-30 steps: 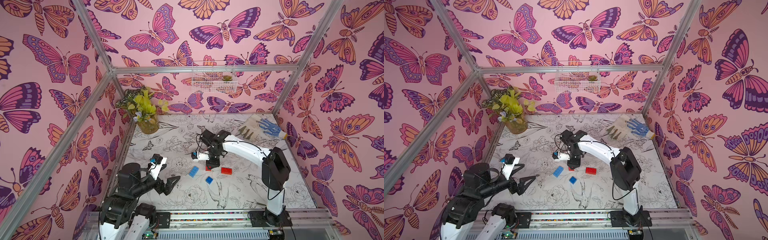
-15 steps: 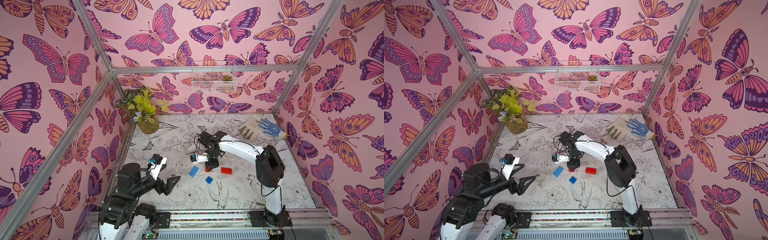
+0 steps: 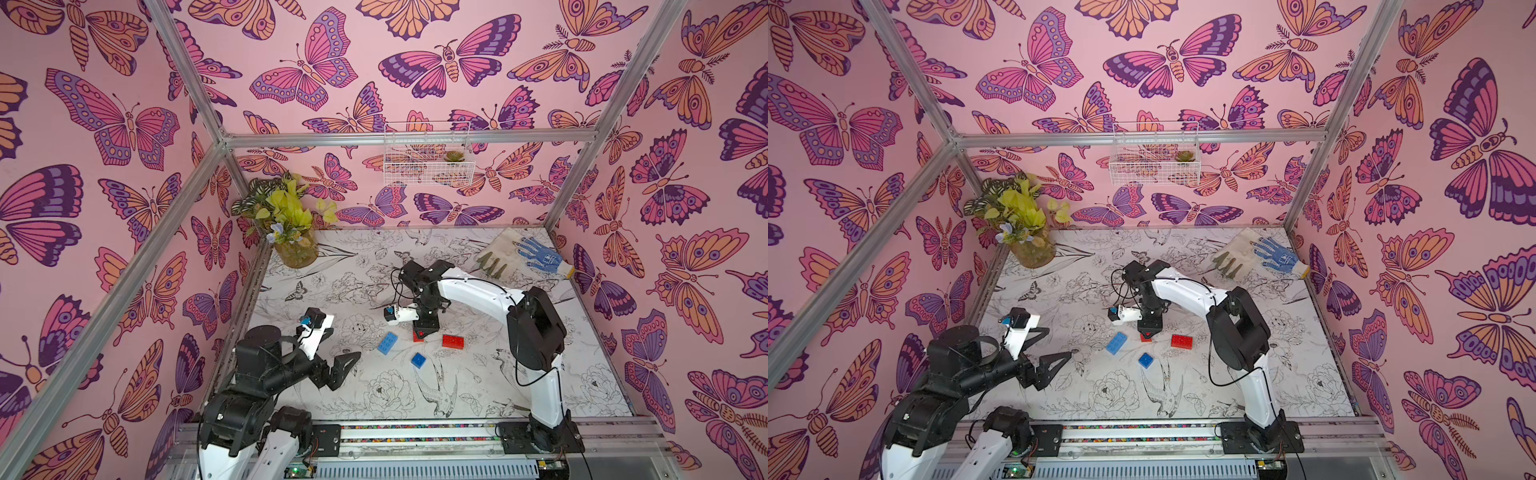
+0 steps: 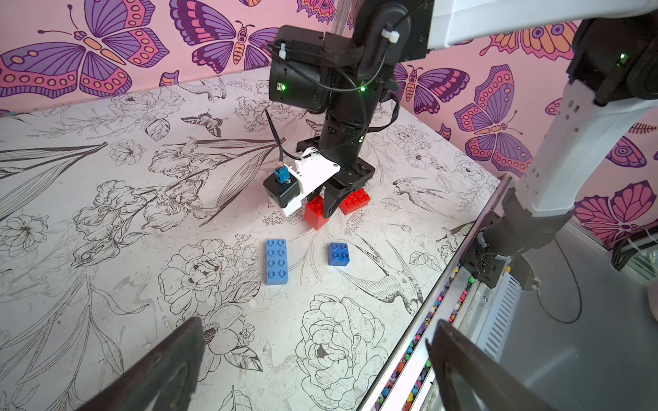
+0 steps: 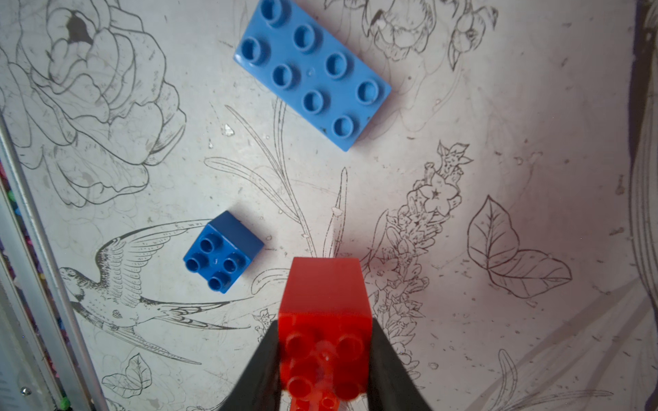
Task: Assemble the letter f with lego
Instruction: Adjust the lego brick at the center of the board.
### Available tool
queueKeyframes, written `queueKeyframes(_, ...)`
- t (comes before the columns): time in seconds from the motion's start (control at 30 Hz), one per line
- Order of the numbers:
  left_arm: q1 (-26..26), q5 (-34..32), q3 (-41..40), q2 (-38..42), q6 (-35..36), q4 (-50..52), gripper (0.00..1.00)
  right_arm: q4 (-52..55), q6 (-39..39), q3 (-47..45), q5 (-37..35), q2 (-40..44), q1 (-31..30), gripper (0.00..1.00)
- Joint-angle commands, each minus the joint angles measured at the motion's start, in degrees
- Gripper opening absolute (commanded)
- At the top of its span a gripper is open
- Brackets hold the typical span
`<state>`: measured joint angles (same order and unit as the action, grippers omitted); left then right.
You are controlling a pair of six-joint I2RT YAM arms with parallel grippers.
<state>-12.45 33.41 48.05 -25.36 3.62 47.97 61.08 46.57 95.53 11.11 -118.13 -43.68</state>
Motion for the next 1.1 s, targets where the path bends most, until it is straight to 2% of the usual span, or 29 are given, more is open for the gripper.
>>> queueKeyframes(0.0,-0.5,0.7,-0.7,-0.5,0.1,-1.0,1.0,1.0,0.7,1.8,-0.1,-1.8,0.3,0.13)
queueKeyframes(1.07,-0.6,0.7,-0.7,-0.6,0.0,-1.0,1.0,-1.5,1.3,1.7,0.6,-5.3,1.2,0.18)
